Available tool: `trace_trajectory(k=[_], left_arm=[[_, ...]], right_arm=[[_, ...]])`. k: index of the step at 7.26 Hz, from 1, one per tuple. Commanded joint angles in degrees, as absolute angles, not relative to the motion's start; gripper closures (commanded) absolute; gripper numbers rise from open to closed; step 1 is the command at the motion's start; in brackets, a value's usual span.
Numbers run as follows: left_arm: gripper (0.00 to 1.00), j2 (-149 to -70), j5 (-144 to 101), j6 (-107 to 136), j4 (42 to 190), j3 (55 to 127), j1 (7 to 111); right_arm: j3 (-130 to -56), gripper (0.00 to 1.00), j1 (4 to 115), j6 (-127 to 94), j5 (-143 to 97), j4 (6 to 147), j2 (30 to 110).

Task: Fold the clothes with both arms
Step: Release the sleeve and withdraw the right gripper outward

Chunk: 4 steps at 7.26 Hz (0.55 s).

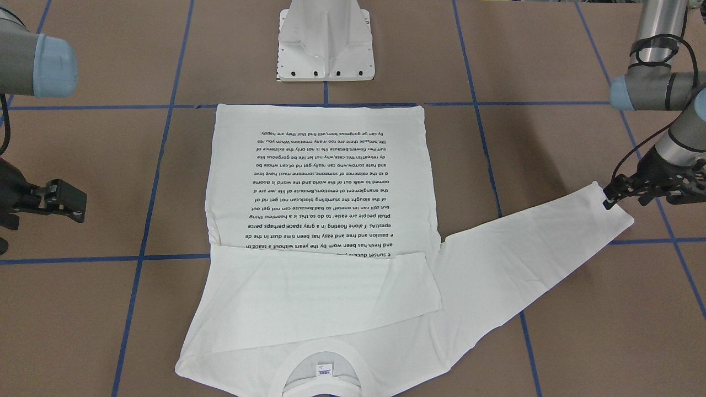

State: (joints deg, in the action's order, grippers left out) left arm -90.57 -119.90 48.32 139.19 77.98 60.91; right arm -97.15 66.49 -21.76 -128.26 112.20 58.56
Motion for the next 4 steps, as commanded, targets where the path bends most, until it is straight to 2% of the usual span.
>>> trace_trajectory(k=[1,3,4], left_arm=[[0.07,-90.79,-119.88,48.16,141.85,76.29,60.91],[0.13,-90.88,-119.88,48.16,141.86,76.38,60.91],[0.14,-90.97,-119.88,48.08,141.86,76.29,60.91]], right_arm=[[-98.0,0.0,66.53,-21.71,-128.23,112.24,58.8],[-97.91,0.0,66.53,-21.71,-128.23,112.24,58.8],[-97.91,0.0,66.53,-21.71,-128.23,112.24,58.8]])
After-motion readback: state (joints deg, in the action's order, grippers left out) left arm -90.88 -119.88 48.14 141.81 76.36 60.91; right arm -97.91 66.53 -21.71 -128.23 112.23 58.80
